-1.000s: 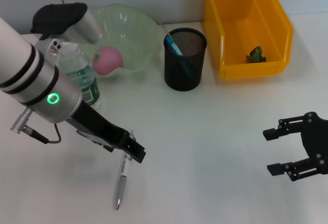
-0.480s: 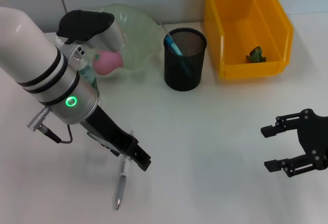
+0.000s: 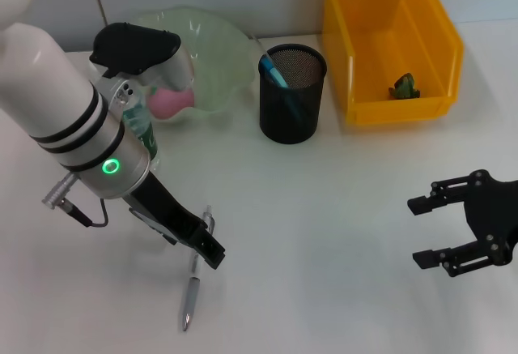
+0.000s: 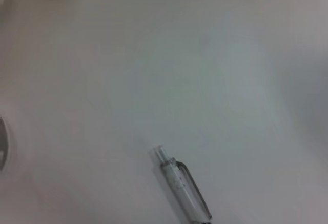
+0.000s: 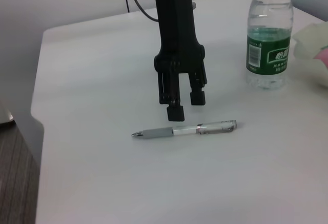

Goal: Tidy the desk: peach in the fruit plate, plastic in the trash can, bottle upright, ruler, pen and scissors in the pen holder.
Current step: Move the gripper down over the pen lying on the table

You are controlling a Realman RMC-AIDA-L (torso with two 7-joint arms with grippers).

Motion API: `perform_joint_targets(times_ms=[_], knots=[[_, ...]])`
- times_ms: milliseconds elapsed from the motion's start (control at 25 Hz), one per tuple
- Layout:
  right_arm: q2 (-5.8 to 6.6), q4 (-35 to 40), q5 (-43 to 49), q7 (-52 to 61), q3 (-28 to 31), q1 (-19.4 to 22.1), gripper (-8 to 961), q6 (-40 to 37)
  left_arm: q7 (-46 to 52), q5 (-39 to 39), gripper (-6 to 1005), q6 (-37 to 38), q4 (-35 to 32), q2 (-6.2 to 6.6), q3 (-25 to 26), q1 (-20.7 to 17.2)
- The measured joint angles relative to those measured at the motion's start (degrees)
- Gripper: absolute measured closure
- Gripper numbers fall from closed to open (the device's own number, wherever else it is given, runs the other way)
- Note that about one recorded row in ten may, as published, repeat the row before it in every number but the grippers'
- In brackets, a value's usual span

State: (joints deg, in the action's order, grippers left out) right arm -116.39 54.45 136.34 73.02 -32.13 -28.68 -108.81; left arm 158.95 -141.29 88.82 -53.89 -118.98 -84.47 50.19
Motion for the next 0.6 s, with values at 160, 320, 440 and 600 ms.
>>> perform_joint_targets(times_ms=[160,320,440,600], knots=[[0.0,-0.3,0.0,-0.3,-1.2,-0.1,231,1.7,-0.7,-0.1,213,-1.5,2.2,-0.11,-0.5,0.9],[-0.12,-0.8,0.0,-0.6,-2.6,-0.1,233,2.8,-1.3,0.0,215,-3.3,4.2,-0.12,-1.2,1.8],[-0.18,-0.8,0.0,-1.1,-2.9,-0.1,235,3.2,-1.3,0.3,217,-4.4,4.6,-0.12,-2.0,1.9],[-0.18,-0.8,0.0,-1.2,-2.9,-0.1,237,3.4,-1.3,0.4,219,-4.8,4.8,-0.15,-3.1,2.0]])
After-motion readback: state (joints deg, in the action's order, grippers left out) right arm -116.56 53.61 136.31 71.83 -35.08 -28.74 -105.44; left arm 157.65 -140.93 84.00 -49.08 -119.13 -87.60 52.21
